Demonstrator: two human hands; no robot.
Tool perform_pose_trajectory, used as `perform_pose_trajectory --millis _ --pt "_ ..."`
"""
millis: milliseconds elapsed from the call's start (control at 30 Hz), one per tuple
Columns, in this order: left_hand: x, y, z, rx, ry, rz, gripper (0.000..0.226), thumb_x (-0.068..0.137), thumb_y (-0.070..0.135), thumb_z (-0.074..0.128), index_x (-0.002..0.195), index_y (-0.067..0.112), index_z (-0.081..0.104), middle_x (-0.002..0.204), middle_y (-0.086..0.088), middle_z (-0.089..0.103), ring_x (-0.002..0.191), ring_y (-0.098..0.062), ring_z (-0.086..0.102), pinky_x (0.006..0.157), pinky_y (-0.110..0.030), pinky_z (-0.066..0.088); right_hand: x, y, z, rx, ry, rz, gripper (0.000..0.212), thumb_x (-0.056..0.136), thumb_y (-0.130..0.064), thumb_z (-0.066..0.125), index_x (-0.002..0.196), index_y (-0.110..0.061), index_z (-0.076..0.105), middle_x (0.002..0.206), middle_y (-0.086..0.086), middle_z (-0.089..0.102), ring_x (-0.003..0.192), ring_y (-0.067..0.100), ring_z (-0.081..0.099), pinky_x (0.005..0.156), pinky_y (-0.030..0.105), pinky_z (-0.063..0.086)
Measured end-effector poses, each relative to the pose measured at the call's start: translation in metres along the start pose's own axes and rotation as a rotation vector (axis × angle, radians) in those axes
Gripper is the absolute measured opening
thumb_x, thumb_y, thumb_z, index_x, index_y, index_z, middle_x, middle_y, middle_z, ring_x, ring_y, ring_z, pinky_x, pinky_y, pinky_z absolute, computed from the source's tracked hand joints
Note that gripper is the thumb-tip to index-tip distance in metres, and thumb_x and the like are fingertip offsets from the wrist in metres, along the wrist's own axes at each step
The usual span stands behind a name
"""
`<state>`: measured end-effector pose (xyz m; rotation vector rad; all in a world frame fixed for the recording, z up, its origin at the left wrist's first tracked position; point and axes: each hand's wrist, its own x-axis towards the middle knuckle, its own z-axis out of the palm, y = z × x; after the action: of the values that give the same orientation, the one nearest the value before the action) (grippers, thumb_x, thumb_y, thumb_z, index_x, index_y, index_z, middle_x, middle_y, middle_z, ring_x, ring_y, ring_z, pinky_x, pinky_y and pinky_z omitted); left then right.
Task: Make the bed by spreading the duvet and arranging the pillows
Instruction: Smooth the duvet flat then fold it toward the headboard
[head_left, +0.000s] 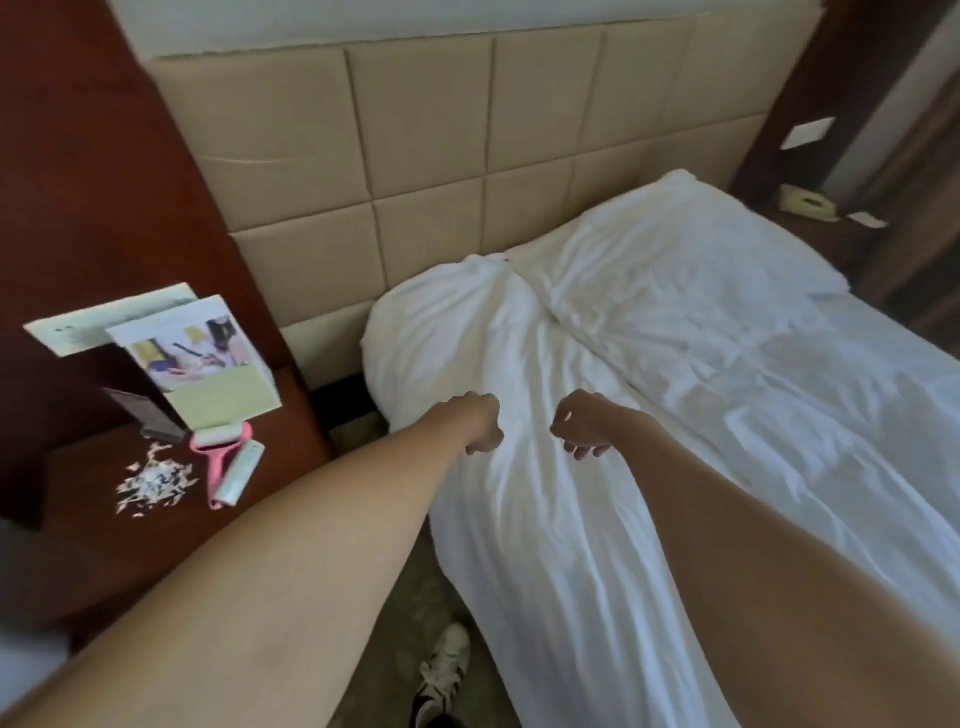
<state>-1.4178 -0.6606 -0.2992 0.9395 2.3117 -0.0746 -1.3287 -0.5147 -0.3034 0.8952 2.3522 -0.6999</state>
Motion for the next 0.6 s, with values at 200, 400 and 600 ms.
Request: perform_pose_trajectory --millis 200,400,600 --pt "0.059 -0.095 -0.067 -0.129 -0.001 -0.141 0.018 0.095 0.018 0.04 0.103 0.007 0.051 0.093 -0.009 0.054 0.082 -0.027 0.061 0.061 -0.029 0.042 0.097 -0.09 -0.053 0.003 -0.066 -0.131 0.028 0.095 -0.018 0.044 0.109 -0.003 0.063 0.097 0.01 0.074 0.087 0.025 0.073 0.084 0.04 0.059" --pt "0.103 -0.143 -0.098 -0.196 0.038 -0.199 0.012 0.091 0.015 0.044 0.096 0.012 0.054 0.076 -0.006 0.052 0.059 -0.02 0.055 0.051 -0.026 0.04 0.161 -0.167 -0.092 -0.055 -0.079 -0.241 0.028 0.092 -0.016 0.044 0.105 -0.004 0.065 0.093 0.012 0.074 0.089 0.03 0.072 0.085 0.043 0.059" --pt "0.163 -0.185 -0.127 -0.227 0.076 -0.221 0.013 0.096 0.025 0.044 0.099 0.013 0.049 0.08 -0.006 0.051 0.066 -0.02 0.054 0.061 -0.031 0.045 0.221 -0.211 -0.101 -0.12 -0.079 -0.266 0.026 0.089 -0.012 0.044 0.103 -0.003 0.063 0.095 0.013 0.07 0.088 0.029 0.071 0.083 0.039 0.058"
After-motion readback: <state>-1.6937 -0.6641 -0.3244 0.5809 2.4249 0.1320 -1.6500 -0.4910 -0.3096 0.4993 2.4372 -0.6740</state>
